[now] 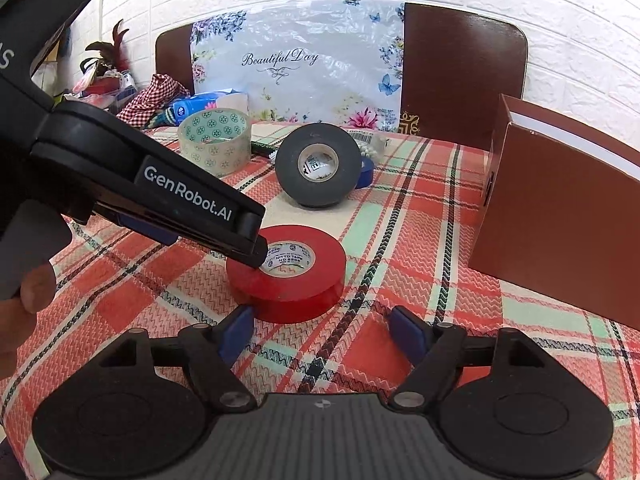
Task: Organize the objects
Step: 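Grasp the red tape roll by its rim with the left gripper, then carry the red tape roll into the brown box and open the left gripper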
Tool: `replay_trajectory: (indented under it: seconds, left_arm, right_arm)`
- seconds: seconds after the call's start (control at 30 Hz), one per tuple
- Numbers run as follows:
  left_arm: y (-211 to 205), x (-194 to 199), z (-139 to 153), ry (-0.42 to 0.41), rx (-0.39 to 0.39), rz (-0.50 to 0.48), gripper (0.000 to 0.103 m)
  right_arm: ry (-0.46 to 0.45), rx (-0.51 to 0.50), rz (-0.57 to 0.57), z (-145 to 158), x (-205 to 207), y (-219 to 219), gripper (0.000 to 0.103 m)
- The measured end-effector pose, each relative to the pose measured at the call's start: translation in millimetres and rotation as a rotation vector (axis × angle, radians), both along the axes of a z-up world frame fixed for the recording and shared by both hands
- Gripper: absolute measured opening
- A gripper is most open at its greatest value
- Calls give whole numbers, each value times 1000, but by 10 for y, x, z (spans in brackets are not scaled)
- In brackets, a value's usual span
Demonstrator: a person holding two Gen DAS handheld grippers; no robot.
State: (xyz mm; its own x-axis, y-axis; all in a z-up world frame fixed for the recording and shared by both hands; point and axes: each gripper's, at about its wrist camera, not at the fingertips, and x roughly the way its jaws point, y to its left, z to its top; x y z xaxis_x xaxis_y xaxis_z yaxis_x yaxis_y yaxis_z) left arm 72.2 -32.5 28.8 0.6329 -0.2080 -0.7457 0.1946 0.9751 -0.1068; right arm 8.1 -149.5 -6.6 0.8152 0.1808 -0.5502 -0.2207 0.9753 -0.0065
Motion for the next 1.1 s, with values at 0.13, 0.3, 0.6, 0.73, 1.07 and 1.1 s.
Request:
replay_trajectory:
  seconds: [0.13,0.3,0.6,0.73,1.07,1.1]
  left_arm:
    - [44,10,-20,18,-35,8,78]
    - [-39,4,-37,40,-58,-27,77]
    - [-18,56,-78,66,-184,-77,43]
    - [82,107,-126,90,-228,-51,33]
    - [40,-49,-57,86,-195,-71,31]
    - [35,-85,-55,91,-197,-76,31]
  right_arm:
    - [-3,0,-1,-2,3,-3,75]
    - [-7,-35,-1,-3,27,47,77]
    - [-34,-101,64,1,157,234,75]
    - [-13,-66,84,-10,288,230,73]
    - [-31,-48,94,-1,197,184,72]
    - [-24,-46,90,1,168,175,72]
